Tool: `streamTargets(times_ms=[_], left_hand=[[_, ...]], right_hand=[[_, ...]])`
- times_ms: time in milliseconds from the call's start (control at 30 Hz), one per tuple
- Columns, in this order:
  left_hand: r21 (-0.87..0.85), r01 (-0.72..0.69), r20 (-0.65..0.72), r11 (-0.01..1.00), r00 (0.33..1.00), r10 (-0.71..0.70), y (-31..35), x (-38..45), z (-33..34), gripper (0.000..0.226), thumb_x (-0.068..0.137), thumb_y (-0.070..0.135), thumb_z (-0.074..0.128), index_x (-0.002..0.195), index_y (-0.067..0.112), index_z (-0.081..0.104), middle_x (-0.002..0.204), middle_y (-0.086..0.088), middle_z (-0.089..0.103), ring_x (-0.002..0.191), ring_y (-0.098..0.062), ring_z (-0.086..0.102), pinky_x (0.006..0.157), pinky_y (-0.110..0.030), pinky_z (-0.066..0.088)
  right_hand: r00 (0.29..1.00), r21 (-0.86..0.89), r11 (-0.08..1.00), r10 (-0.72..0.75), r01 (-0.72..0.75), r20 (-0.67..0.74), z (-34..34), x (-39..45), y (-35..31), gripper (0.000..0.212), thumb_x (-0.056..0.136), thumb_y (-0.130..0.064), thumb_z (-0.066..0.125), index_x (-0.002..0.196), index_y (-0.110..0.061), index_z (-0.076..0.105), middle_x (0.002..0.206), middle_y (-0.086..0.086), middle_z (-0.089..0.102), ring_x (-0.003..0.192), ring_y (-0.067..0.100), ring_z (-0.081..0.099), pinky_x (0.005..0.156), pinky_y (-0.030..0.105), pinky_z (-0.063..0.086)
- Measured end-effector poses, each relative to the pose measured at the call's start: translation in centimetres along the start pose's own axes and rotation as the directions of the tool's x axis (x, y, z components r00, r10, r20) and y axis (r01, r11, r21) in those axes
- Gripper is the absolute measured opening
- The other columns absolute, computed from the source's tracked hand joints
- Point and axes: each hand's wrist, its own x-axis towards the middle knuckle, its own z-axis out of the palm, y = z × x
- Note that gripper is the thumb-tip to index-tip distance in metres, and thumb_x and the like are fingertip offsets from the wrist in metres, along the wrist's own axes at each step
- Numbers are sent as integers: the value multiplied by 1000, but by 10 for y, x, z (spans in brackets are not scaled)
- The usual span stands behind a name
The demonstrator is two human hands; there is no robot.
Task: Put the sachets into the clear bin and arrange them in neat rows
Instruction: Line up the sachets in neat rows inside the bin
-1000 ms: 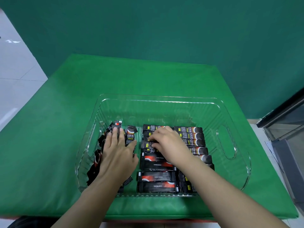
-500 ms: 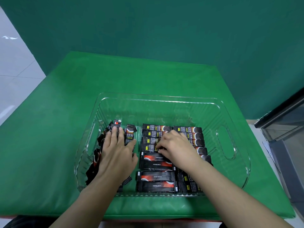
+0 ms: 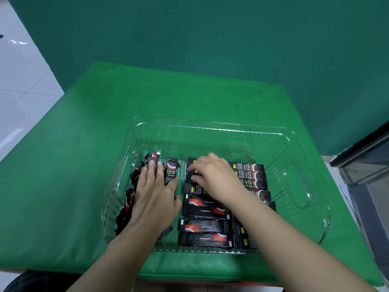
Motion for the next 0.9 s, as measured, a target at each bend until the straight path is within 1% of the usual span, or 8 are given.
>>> streamTargets(times_ms=[67,233,333,433,533,667,800,900], left_hand=[[3,5,4,1000,1000,-5,0,0,0,52,94,45,35,144,30,37,156,-26,5,146,-38,-3,118,-46,-4],[-9,10,-3,1000,1000,-10,1,0,0,50,93,43,37,141,30,42,156,-26,4,146,-37,-3,118,-45,-7],[-21,15,3,1000,1000,-15,0,0,1,50,94,43,36,142,29,40,156,-26,1,146,-36,-5,118,-45,-6],[-55,10,-23,998,1000,-11,-1,0,3,49,92,42,41,139,29,47,156,-26,6,146,-36,-2,119,-44,-6],[-57,2,-36,998,999,-4,-1,0,2,47,91,42,44,136,30,51,155,-27,10,146,-37,1,118,-44,-6],[-62,-1,-33,998,999,-1,-1,0,1,45,92,43,43,133,29,54,154,-28,10,146,-38,1,116,-43,-8],[-63,2,-43,998,999,-5,-1,0,1,41,89,42,49,126,28,61,151,-30,18,145,-41,9,117,-45,-1],[-60,-2,-19,998,1000,1,0,-1,0,44,93,43,42,134,29,51,153,-29,7,145,-39,0,117,-44,-7]], right_hand=[[998,11,999,-34,33,45,3,20,-9,35,92,-25,59,126,-21,57,126,-2,59,115,20,47,95,37,39],[978,-36,991,-120,128,172,15,55,-19,45,92,-9,53,135,-23,50,133,1,53,114,24,48,92,37,44],[955,-52,983,-157,175,252,18,60,-19,40,95,-14,48,134,-24,50,132,4,48,109,23,54,81,33,44],[947,-25,980,-182,196,263,18,59,-16,29,95,-22,46,122,-16,56,122,5,50,97,23,59,69,29,39],[959,-70,975,-193,211,210,16,58,-19,19,90,-15,53,109,-13,57,120,6,47,89,27,58,62,31,38],[980,-124,974,-183,192,76,9,57,-16,18,91,-10,52,108,-15,57,110,5,53,89,29,59,60,33,39],[986,-151,980,-143,130,-80,1,46,-3,19,88,-9,59,104,-19,64,99,1,61,87,26,61,61,32,45],[977,-102,992,-97,78,-189,-5,29,7,12,84,-11,66,95,-16,70,89,2,65,78,27,64,56,30,47]])
